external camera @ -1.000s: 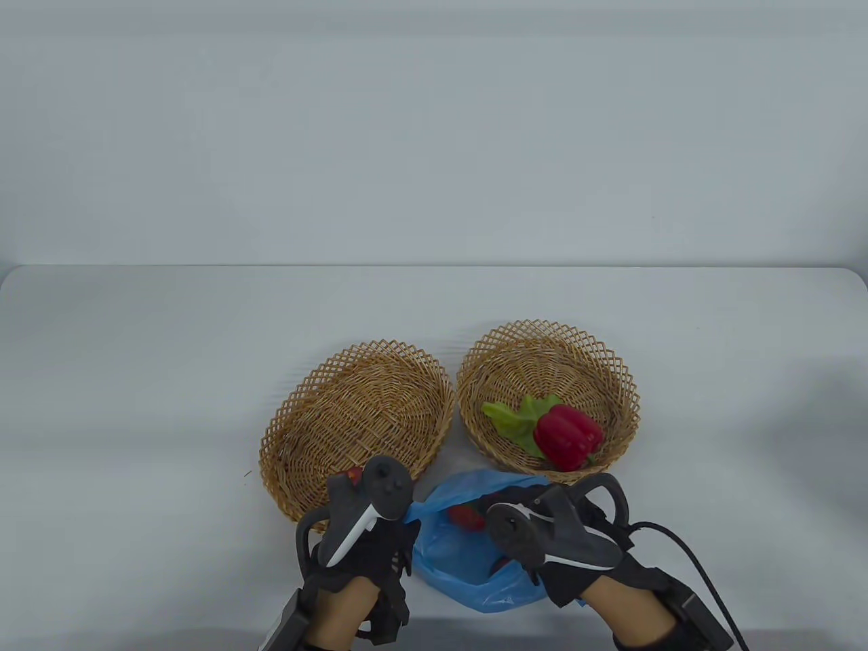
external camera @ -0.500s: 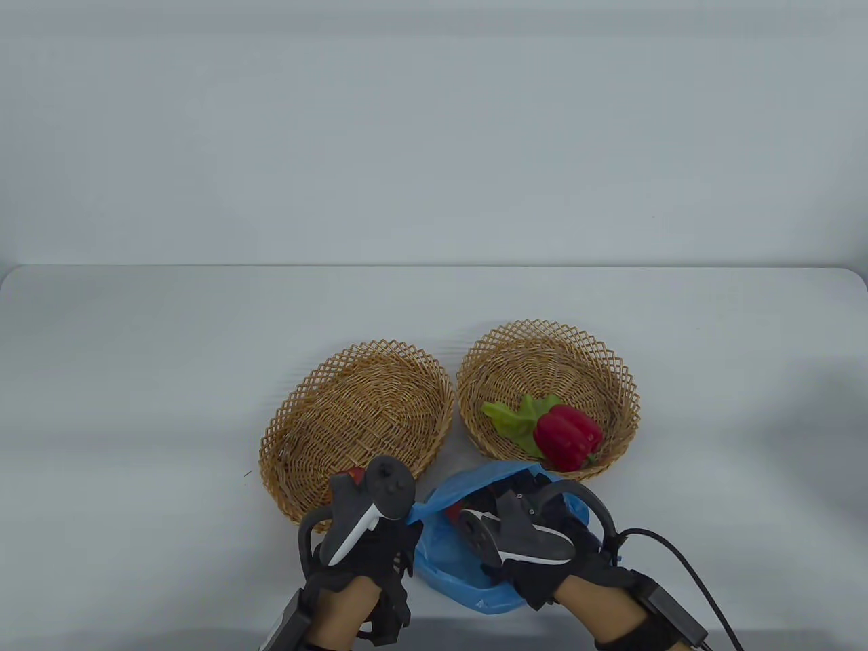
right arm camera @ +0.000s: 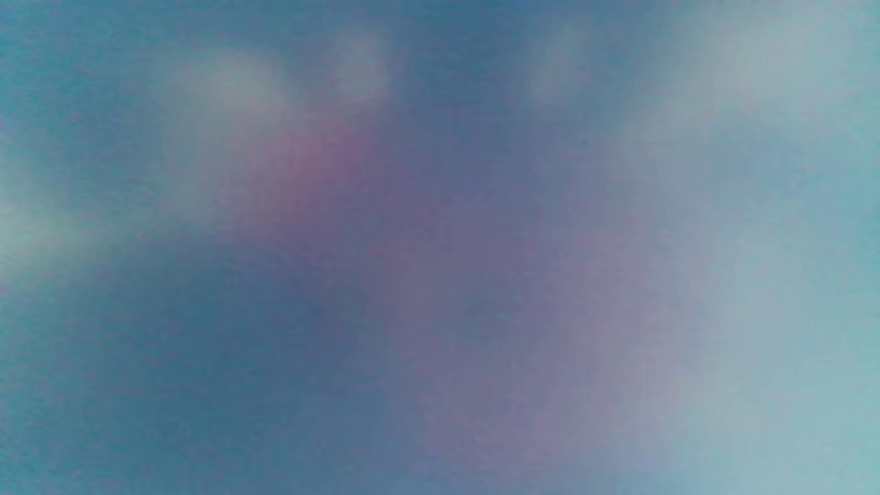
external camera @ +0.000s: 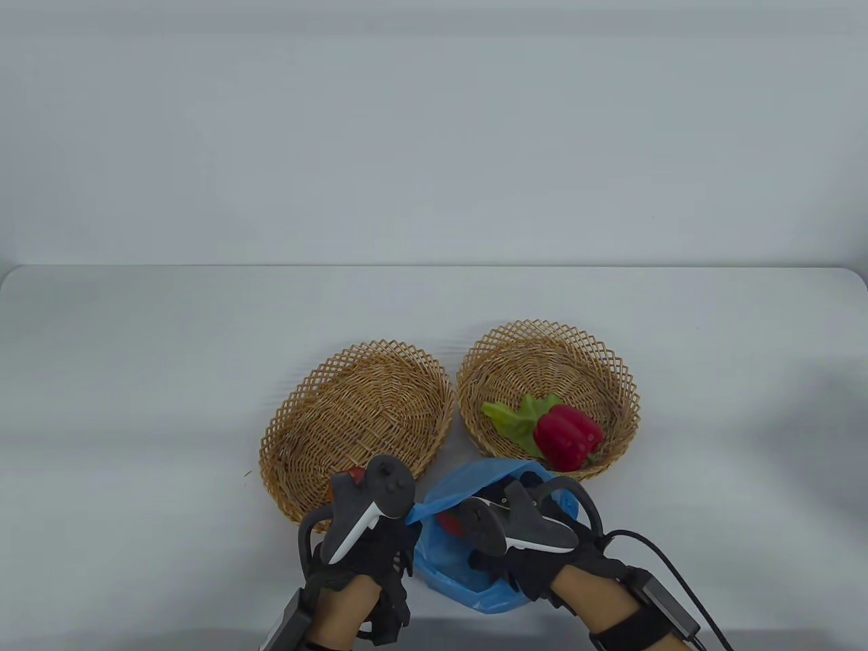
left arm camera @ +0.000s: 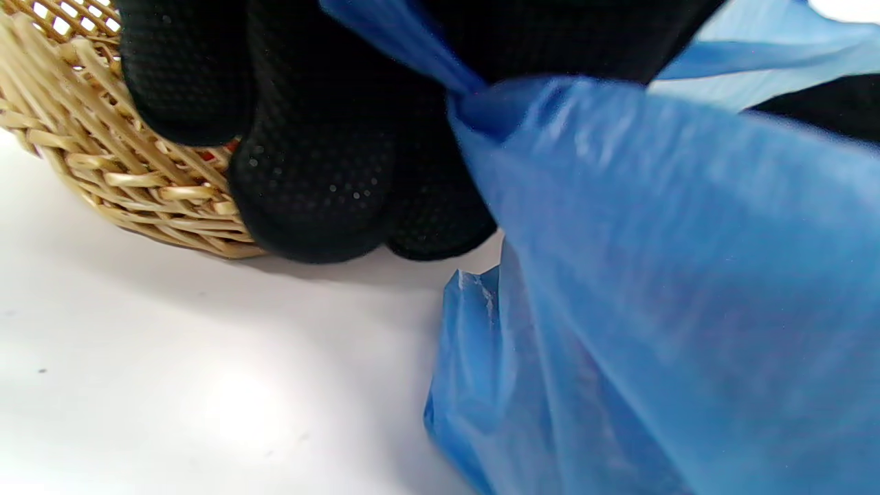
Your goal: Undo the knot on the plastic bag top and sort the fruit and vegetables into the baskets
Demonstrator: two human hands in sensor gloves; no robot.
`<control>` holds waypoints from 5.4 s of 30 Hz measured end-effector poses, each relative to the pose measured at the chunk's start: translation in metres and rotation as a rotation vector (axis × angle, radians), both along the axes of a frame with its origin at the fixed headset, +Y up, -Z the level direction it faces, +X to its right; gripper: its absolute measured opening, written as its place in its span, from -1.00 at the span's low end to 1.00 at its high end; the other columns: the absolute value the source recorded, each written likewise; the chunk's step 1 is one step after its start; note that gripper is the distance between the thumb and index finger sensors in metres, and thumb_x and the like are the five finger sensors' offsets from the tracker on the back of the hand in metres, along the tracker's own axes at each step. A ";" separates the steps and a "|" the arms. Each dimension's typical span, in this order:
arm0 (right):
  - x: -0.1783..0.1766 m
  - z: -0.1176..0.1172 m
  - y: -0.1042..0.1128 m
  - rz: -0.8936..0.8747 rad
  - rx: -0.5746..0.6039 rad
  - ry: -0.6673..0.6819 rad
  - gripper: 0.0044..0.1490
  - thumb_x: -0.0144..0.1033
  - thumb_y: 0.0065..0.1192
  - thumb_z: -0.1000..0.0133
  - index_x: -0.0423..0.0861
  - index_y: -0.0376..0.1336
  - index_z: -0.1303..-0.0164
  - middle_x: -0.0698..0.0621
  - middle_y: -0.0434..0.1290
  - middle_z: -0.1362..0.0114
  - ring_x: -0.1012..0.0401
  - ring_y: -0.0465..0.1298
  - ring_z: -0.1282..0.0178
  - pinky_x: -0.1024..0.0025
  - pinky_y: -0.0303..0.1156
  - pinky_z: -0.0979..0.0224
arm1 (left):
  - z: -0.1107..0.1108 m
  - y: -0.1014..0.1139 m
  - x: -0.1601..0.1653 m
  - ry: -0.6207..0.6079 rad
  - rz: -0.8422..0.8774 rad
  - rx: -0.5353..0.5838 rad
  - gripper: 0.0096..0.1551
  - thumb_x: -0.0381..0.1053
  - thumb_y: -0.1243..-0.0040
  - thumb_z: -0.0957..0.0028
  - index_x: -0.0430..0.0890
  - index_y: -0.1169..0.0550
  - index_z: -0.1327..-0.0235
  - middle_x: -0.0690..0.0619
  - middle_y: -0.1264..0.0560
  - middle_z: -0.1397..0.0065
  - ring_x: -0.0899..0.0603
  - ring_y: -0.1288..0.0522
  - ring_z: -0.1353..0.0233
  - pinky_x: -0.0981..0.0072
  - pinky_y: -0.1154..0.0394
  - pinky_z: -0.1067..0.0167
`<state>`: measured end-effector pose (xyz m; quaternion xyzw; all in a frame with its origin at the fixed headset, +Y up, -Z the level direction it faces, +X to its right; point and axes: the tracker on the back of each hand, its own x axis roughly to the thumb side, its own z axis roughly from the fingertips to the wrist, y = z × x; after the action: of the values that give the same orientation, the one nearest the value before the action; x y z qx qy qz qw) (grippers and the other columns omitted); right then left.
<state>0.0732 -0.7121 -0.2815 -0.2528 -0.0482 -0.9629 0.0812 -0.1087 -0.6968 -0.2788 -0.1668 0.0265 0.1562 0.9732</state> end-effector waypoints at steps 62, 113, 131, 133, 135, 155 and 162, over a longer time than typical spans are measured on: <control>0.129 -0.023 0.097 -1.105 -0.138 -0.109 0.21 0.39 0.36 0.15 0.07 -0.04 -0.60 -0.27 0.33 -0.56 -0.10 0.53 -0.37 -0.19 0.38 -0.41 | -0.002 0.000 -0.007 0.040 -0.015 -0.011 -0.54 0.06 -0.35 0.03 -0.02 -0.64 -0.13 0.07 -0.76 0.09 -0.13 -0.74 0.13 -0.06 -0.53 -0.17; 0.146 -0.047 0.069 -0.481 0.379 -0.542 -0.29 -0.05 0.38 0.01 0.03 0.29 -0.37 -0.12 0.48 -0.47 -0.11 0.47 -0.47 -0.20 0.34 -0.46 | -0.001 0.000 -0.005 0.013 0.009 0.015 -0.54 0.06 -0.35 0.03 -0.02 -0.64 -0.13 0.08 -0.76 0.09 -0.12 -0.74 0.13 -0.06 -0.53 -0.17; 0.013 0.008 0.032 0.142 -0.089 -0.015 -0.09 0.08 0.63 0.22 0.11 0.32 -0.36 -0.02 0.56 -0.41 0.17 0.74 0.09 0.17 0.61 -0.07 | 0.000 -0.002 -0.003 -0.008 0.027 0.011 -0.54 0.07 -0.34 0.02 0.00 -0.64 -0.13 0.09 -0.76 0.08 -0.11 -0.74 0.12 -0.05 -0.53 -0.18; 0.011 0.010 0.027 0.211 -0.164 -0.026 0.02 0.14 0.61 0.21 0.11 0.23 -0.46 -0.01 0.47 -0.52 0.12 0.72 -0.08 0.11 0.58 -0.17 | -0.001 -0.003 -0.002 -0.011 0.026 0.007 -0.54 0.07 -0.34 0.03 0.00 -0.64 -0.13 0.09 -0.76 0.08 -0.11 -0.74 0.12 -0.05 -0.53 -0.18; 0.007 0.012 0.018 0.237 -0.202 -0.003 0.04 0.16 0.60 0.22 0.11 0.22 -0.48 -0.02 0.45 -0.55 0.05 0.69 -0.25 0.05 0.57 -0.26 | 0.000 -0.003 -0.002 -0.015 0.027 0.004 -0.54 0.07 -0.35 0.03 0.00 -0.64 -0.13 0.08 -0.76 0.08 -0.11 -0.74 0.12 -0.05 -0.53 -0.18; 0.009 0.001 -0.001 0.098 -0.338 0.018 0.20 0.24 0.53 0.22 0.01 0.09 -0.56 -0.16 0.40 -0.52 0.02 0.64 -0.30 0.00 0.52 -0.32 | 0.000 -0.004 0.000 -0.026 0.023 -0.020 -0.54 0.07 -0.35 0.03 -0.01 -0.64 -0.12 0.08 -0.76 0.09 -0.12 -0.74 0.13 -0.06 -0.53 -0.17; 0.041 -0.014 0.039 -0.302 -0.339 -0.029 0.18 0.28 0.48 0.20 -0.02 0.10 -0.55 -0.18 0.42 -0.49 0.03 0.64 -0.25 0.01 0.52 -0.30 | 0.000 -0.004 0.000 -0.021 0.007 -0.020 -0.54 0.06 -0.35 0.03 -0.01 -0.64 -0.12 0.07 -0.76 0.09 -0.12 -0.74 0.13 -0.06 -0.53 -0.17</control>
<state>0.1147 -0.6731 -0.2952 -0.2534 -0.1719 -0.9458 -0.1084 -0.1085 -0.7007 -0.2786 -0.1783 0.0174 0.1575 0.9711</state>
